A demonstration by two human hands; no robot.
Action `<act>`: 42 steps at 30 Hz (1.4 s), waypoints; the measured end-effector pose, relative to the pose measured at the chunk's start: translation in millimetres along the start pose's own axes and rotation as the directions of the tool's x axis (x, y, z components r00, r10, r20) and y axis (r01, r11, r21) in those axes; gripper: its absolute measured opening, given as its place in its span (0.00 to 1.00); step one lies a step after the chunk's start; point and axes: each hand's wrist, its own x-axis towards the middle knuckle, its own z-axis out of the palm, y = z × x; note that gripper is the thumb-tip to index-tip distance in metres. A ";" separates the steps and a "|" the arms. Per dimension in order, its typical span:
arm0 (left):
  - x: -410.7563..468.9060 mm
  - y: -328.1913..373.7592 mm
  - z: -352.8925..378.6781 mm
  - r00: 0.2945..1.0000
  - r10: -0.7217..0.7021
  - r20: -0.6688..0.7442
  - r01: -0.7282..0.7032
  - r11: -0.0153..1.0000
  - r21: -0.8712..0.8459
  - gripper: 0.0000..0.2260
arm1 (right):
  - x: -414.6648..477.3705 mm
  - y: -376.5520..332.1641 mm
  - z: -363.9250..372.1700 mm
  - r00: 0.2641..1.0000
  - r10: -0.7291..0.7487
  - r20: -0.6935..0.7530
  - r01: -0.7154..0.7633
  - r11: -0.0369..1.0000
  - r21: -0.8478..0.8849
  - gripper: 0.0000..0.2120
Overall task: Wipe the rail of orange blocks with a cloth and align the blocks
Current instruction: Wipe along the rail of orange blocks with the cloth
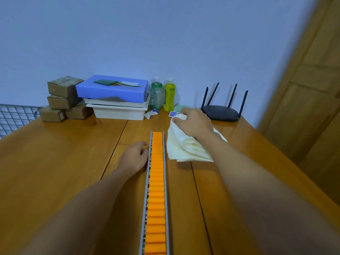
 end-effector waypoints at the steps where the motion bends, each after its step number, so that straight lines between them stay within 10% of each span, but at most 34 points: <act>1: 2.5 -3.5 1.2 1.000 -0.004 -0.011 0.003 0.999 -0.044 0.17 | 9.5 -3.4 5.0 1.000 -0.005 0.012 0.005 1.000 0.016 0.17; 13: 14.7 -20.4 12.8 0.994 0.090 -0.055 -0.091 0.996 -0.018 0.13 | 74.4 -27.2 97.7 0.991 -0.086 0.098 0.090 0.995 -0.036 0.17; 24: 20.5 -28.4 16.3 0.992 0.117 -0.054 -0.119 0.992 -0.039 0.12 | 64.3 -25.8 133.1 0.933 -0.314 0.176 0.360 0.824 -0.439 0.12; 42: 16.0 -19.8 9.5 0.998 0.062 -0.023 -0.063 0.997 -0.053 0.13 | 33.8 28.8 99.6 0.992 -0.086 0.088 0.113 0.920 -0.375 0.16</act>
